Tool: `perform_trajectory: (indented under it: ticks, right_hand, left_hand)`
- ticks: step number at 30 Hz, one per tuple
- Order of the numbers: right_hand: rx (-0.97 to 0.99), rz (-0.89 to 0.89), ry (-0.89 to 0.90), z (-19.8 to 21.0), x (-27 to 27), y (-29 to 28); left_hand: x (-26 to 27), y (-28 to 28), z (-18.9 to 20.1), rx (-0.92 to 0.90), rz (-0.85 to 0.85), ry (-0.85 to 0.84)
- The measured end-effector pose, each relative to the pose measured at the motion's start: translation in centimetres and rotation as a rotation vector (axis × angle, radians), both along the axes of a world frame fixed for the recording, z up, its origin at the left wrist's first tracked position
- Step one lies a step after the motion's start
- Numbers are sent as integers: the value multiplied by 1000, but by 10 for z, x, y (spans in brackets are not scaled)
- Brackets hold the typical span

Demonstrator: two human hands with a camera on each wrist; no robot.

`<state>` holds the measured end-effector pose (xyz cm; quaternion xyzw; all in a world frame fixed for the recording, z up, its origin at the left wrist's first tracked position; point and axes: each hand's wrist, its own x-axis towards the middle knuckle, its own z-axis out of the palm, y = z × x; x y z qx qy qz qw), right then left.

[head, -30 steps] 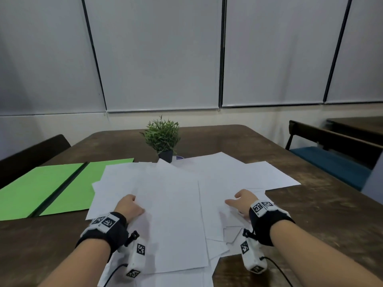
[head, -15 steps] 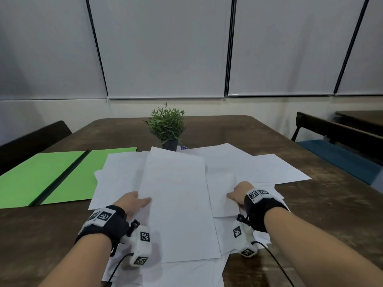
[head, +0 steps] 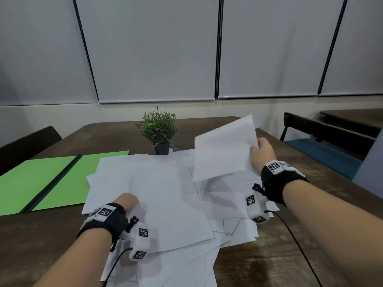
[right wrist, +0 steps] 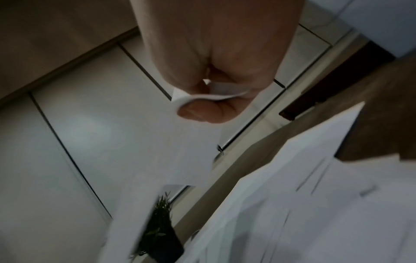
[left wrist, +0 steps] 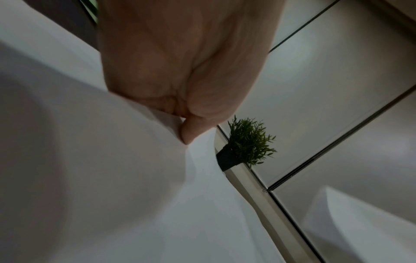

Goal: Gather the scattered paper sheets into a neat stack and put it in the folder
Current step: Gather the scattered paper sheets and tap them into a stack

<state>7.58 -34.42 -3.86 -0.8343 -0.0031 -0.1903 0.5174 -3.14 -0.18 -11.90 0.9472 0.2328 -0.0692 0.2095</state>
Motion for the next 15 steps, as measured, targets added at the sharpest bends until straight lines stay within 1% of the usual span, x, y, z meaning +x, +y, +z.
perform_trajectory:
  ticks: [1, 2, 3, 5, 7, 9, 11, 12, 13, 14, 15]
  right_hand:
    - [27, 22, 18, -3, -2, 4]
    - [24, 47, 56, -9, -3, 8]
    - [-18, 80, 119, -17, -2, 12]
    - [-172, 174, 253, -36, -3, 22]
    - [-302, 271, 320, -56, -11, 35]
    - [-384, 336, 386, -76, -20, 47]
    - [-404, 396, 460, -87, -25, 59]
    - [-405, 420, 473, -90, -24, 64]
    - [-379, 433, 492, -90, -22, 67]
    - [-308, 427, 531, -89, -18, 70]
    - [-218, 408, 572, -85, -14, 70]
  left_hand:
    - [6, 2, -2, -127, 111, -50]
    - [11, 5, -5, -341, 262, -107]
    - [10, 6, -5, -502, 344, -181]
    - [12, -1, -3, -695, 359, -224]
    - [10, -4, -1, -850, 407, -223]
    - [13, 0, -4, -862, 375, -168]
    - [11, -2, -1, -846, 298, -100]
    - [18, 3, -5, -805, 266, -66]
    - [19, 3, -4, -703, 248, -29]
    - [20, 2, -4, -555, 258, 16]
    - [22, 2, -3, -417, 261, 12]
